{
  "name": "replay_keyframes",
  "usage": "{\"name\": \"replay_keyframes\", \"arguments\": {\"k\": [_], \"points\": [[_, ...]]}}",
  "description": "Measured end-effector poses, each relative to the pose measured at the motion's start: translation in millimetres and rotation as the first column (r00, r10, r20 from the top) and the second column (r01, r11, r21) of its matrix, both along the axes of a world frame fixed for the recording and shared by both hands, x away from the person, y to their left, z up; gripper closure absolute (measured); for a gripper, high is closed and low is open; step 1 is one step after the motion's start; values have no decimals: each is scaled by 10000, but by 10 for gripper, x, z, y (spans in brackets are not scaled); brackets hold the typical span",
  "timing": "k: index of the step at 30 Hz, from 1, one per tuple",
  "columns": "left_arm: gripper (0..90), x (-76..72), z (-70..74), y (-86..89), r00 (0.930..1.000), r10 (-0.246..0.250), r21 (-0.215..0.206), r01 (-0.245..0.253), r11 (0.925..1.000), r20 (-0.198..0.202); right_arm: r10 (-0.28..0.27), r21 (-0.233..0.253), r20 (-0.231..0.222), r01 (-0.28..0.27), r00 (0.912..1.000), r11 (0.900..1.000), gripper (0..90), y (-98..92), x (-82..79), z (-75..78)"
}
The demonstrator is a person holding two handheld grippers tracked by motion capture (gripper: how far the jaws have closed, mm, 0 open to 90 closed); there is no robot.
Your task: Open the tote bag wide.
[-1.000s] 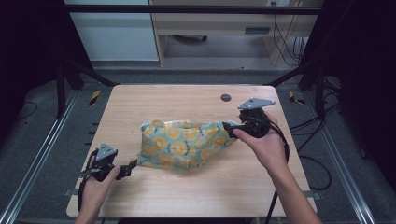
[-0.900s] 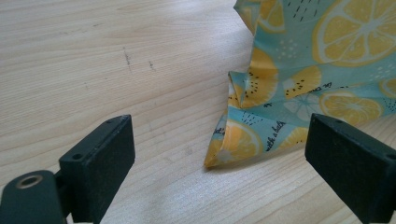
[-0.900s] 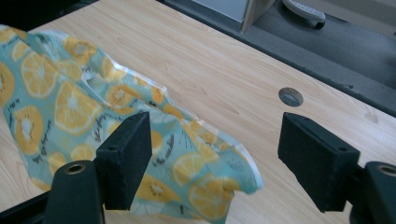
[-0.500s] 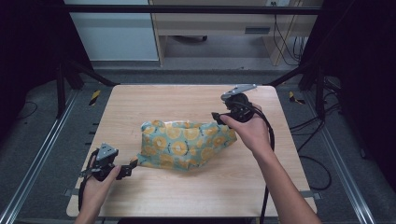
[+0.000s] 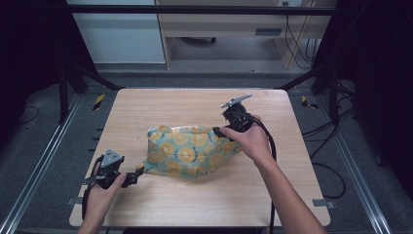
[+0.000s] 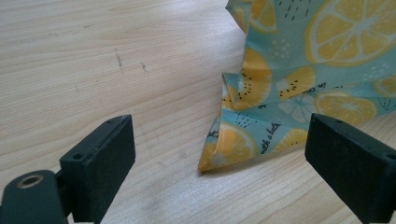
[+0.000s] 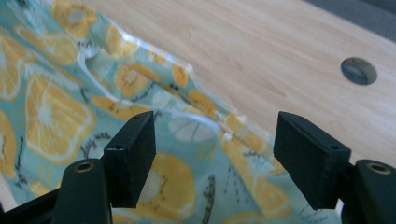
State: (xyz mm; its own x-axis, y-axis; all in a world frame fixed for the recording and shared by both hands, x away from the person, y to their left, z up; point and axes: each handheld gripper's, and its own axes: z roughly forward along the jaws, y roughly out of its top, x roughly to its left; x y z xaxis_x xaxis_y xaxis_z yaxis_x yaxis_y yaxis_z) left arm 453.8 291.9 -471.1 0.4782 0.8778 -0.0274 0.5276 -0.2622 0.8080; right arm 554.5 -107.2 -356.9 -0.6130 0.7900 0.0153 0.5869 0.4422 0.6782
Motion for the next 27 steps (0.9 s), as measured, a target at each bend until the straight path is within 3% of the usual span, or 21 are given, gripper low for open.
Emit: {"name": "replay_keyframes", "arguments": {"k": [4, 10, 19, 24, 27], "points": [[81, -2, 3, 1, 10000, -7, 33, 7, 10000, 18, -45, 109, -414, 49, 9991, 9999, 346, -29, -79, -72], [81, -4, 11, 4, 10000, 7, 63, -7, 10000, 41, 248, 37, -649, -246, 9976, 9997, 457, -32, -226, -156], [81, -19, 29, -6, 9999, 6, 124, -7, 9999, 157, 848, 91, -385, -846, 9956, 9964, 881, -70, -418, -255], [83, -39, 53, -23, 9997, -128, 285, 122, 9995, 206, 1003, 103, -100, -1002, 9949, 9949, 900, -69, -457, -236], [86, -47, 60, -42, 9995, -177, 192, 172, 9997, 278, 1177, 334, 317, -1187, 9925, 9924, 900, -49, -531, -190]]}}
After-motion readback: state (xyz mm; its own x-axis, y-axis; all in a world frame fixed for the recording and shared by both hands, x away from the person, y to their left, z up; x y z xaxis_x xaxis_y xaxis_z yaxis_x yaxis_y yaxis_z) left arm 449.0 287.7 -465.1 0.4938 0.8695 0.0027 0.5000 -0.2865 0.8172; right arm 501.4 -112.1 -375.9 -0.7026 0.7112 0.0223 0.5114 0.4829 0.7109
